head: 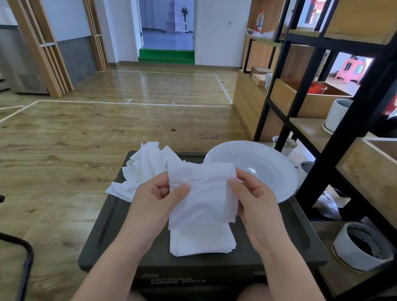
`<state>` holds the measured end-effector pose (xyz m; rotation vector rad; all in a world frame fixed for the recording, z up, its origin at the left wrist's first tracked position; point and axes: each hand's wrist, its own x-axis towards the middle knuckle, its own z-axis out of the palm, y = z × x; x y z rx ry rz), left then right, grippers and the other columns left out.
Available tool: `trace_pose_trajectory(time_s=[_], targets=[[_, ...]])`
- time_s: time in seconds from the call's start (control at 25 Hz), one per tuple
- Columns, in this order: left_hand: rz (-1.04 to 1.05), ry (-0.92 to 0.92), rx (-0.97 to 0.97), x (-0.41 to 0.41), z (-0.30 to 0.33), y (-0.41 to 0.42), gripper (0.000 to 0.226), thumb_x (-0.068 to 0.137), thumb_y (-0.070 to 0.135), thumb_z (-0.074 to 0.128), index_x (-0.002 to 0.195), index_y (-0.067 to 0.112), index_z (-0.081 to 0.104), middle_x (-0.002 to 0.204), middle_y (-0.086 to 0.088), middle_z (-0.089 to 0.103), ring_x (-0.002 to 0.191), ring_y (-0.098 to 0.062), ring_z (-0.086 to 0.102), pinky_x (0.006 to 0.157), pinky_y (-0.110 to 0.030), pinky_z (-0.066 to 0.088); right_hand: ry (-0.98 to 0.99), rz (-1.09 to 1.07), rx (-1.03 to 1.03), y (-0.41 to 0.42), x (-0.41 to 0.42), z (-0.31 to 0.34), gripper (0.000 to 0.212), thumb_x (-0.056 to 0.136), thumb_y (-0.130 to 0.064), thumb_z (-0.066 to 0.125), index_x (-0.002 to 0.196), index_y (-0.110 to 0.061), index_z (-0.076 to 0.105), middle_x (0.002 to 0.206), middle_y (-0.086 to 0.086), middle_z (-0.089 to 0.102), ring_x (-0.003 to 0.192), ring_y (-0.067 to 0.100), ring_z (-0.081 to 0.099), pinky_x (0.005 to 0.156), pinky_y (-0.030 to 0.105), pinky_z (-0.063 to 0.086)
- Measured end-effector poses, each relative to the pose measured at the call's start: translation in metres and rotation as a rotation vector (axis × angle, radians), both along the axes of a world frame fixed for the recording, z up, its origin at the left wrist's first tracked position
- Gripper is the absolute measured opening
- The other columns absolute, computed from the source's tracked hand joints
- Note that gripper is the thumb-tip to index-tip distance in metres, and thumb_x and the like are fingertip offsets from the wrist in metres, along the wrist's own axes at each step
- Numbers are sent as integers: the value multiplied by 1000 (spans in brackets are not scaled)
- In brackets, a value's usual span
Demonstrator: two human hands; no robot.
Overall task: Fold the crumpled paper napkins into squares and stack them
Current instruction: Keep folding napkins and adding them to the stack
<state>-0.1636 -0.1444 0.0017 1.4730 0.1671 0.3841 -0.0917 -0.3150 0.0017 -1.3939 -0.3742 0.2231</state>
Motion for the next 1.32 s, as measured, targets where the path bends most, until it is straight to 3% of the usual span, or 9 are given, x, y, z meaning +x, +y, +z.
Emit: trace_pose_trajectory(time_s=[0.16,0.28,0.4,0.56,0.8,0.96,1.12,1.24,1.32], targets=[[-58,-48,79,-7,9,2,24,86,17,64,100,34,73,93,-6,76,89,-26,71,79,-37,59,15,92,0,-3,2,2,28,91,-18,61,109,-39,67,94,7,76,91,22,72,77,32,58],[-16,-88,120,-8,10,3,27,90,17,61,101,40,71,87,1,76,85,-17,72,75,-29,58,-12,48,-14,-2,0,5,21,91,-21,61,101,-35,71,96,0,76,92,18,71,78,33,56],[100,-137,129,-8,10,2,40,83,20,72,106,48,57,77,5,73,74,-6,67,66,-15,51,-47,-21,-63,-2,-1,6,17,89,-23,62,91,-33,75,95,-5,75,91,14,70,83,36,55],[167,-186,216,-10,7,4,42,73,28,77,105,50,61,80,7,71,75,-9,65,72,-23,54,-180,-77,-118,-4,-7,9,12,87,-23,66,87,-30,76,84,-5,75,81,12,70,70,21,54],[305,-155,438,-12,3,3,18,71,26,79,82,40,73,75,17,69,67,-5,59,66,-10,46,-249,-198,-175,-5,-10,6,15,77,-23,76,84,-34,70,67,-6,69,64,11,63,62,15,50],[316,-175,592,-13,3,6,22,75,20,78,81,40,71,87,20,64,85,-6,59,72,-9,43,-378,-168,-304,-7,-9,4,52,74,-20,79,107,-51,54,64,-8,61,62,3,56,67,6,43],[234,-107,703,-11,3,13,15,82,29,70,81,43,65,111,28,50,112,-2,48,86,-19,39,-542,-216,-422,-6,-8,4,26,79,-22,74,82,-46,67,78,-18,66,78,-1,59,66,7,44],[70,-38,531,-10,2,15,11,89,29,65,85,39,63,90,22,66,83,4,60,73,-13,43,-478,-186,-341,-4,-7,1,17,82,-21,71,75,-37,67,97,-17,64,97,-1,59,72,9,45],[37,36,396,-5,-6,13,5,89,29,65,84,29,67,80,9,71,73,-10,64,68,-18,48,-315,-114,-226,-2,-3,-3,15,85,-21,66,76,-32,67,90,-16,68,86,-3,62,68,10,47]])
